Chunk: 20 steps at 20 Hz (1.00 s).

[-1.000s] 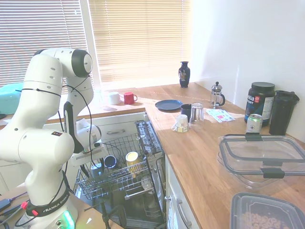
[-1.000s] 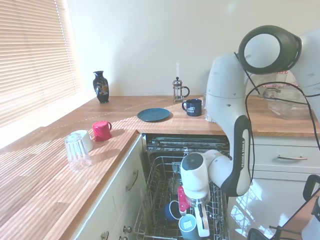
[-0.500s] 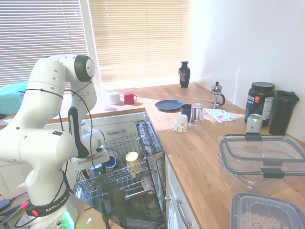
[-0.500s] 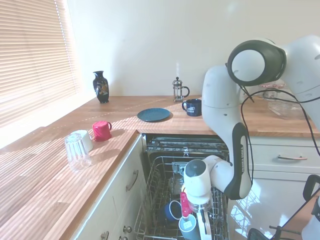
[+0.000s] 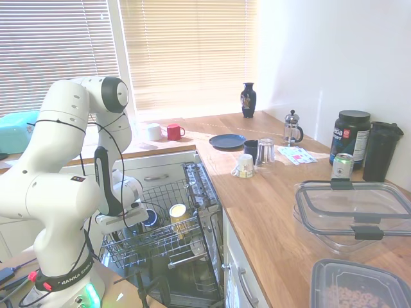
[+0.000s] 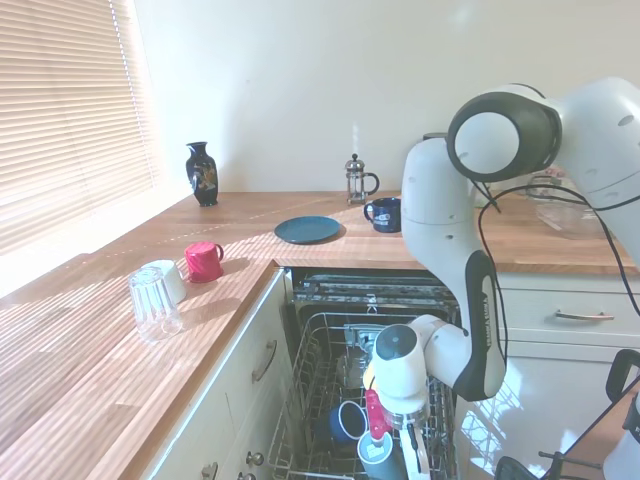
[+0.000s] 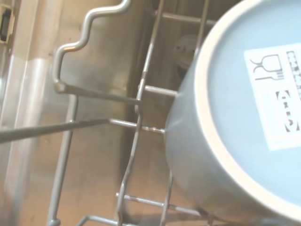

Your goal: Move the gray mug from the dishwasher to the counter

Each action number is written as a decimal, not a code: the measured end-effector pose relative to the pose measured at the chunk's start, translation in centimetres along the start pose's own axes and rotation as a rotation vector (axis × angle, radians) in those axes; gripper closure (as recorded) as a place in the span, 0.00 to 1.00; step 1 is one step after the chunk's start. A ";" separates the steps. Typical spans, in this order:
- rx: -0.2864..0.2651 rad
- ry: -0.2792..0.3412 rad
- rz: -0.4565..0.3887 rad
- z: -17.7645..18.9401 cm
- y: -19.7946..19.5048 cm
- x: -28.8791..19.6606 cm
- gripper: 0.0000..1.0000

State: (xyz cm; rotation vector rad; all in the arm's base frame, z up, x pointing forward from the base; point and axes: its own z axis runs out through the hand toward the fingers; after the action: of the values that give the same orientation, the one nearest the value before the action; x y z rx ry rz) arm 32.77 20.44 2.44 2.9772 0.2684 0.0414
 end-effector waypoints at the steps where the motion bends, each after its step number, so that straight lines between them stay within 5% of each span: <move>1: 0.000 0.000 0.002 0.1 -0.1 0.0 1.00; 20: -0.024 -0.007 0.015 1.1 -0.5 0.4 1.00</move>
State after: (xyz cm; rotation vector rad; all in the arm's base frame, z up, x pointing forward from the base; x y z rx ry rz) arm 33.17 20.82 1.25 2.9556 0.2435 0.0362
